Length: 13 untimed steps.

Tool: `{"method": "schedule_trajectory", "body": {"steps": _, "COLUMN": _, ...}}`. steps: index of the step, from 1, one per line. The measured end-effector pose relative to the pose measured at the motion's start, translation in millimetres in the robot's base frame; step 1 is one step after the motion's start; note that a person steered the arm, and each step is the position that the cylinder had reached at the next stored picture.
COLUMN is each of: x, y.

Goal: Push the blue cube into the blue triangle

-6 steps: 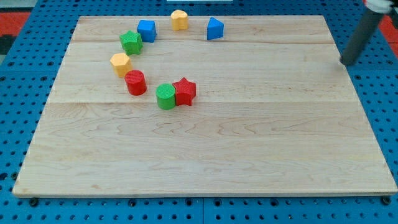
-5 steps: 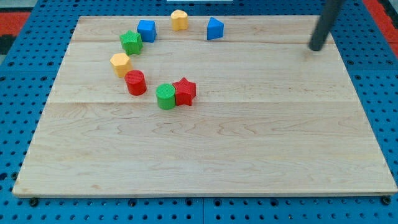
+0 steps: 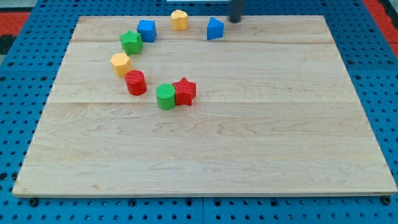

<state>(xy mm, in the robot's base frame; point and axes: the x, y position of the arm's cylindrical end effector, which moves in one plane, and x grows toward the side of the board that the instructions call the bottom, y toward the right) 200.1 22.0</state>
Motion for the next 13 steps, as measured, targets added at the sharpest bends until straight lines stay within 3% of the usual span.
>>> {"method": "schedule_trajectory", "body": {"steps": 1, "x": 0, "y": -44}}
{"method": "schedule_trajectory", "body": {"steps": 3, "x": 55, "y": -13}}
{"method": "schedule_trajectory", "body": {"steps": 4, "x": 84, "y": -43}}
{"method": "schedule_trajectory", "body": {"steps": 6, "x": 132, "y": -211}}
{"method": "schedule_trajectory", "body": {"steps": 7, "x": 111, "y": -268}}
{"method": "schedule_trajectory", "body": {"steps": 8, "x": 62, "y": -245}}
{"method": "schedule_trajectory", "body": {"steps": 9, "x": 43, "y": -140}}
{"method": "schedule_trajectory", "body": {"steps": 10, "x": 86, "y": -44}}
{"method": "schedule_trajectory", "body": {"steps": 11, "x": 95, "y": -43}}
{"method": "schedule_trajectory", "body": {"steps": 12, "x": 92, "y": -96}}
{"method": "schedule_trajectory", "body": {"steps": 13, "x": 65, "y": -115}}
